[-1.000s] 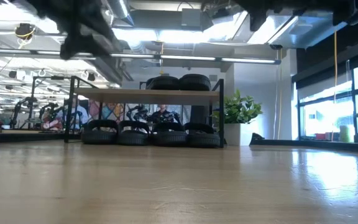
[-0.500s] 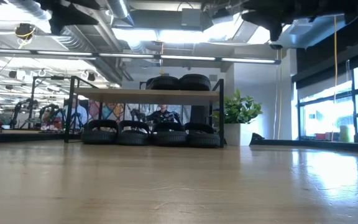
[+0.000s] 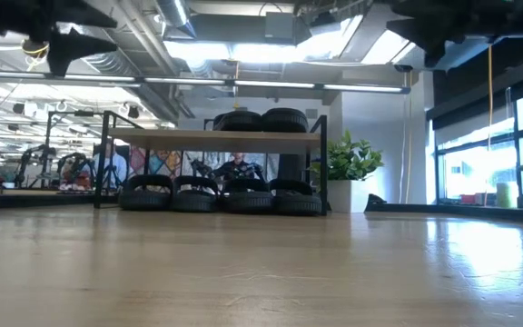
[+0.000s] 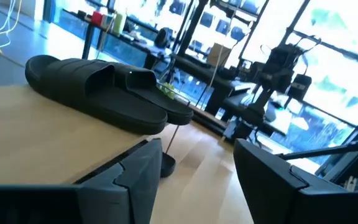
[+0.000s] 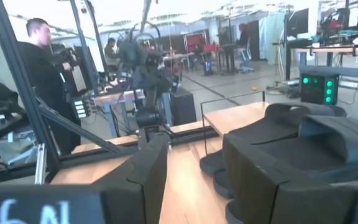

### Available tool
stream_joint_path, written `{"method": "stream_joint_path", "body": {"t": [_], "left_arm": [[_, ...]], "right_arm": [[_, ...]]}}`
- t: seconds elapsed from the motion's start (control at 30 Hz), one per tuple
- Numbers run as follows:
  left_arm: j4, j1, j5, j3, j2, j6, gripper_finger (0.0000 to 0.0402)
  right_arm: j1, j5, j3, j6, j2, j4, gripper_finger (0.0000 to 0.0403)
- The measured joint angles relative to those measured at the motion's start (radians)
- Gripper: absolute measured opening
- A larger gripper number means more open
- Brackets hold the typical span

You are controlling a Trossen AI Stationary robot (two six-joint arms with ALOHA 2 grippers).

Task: Pick and place slides into the shelf
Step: Return to Home Position

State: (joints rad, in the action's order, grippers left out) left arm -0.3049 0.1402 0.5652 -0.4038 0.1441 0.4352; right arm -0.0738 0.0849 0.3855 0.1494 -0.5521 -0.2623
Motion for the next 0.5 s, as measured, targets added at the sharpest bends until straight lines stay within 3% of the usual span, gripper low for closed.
{"method": "stream_joint_path", "body": {"t": [0.13,0.5], "left_arm": [[0.007,0.0,0.0,0.076,-0.138,0.0,0.0195],[0.006,0.0,-0.004,0.104,-0.141,-0.015,0.0195]], "right_arm": [[0.0,0.0,-0.061,0.004,0.097,-0.003,0.0156],[0.0,0.004,-0.23,0.037,0.343,-0.033,0.0156]]}}
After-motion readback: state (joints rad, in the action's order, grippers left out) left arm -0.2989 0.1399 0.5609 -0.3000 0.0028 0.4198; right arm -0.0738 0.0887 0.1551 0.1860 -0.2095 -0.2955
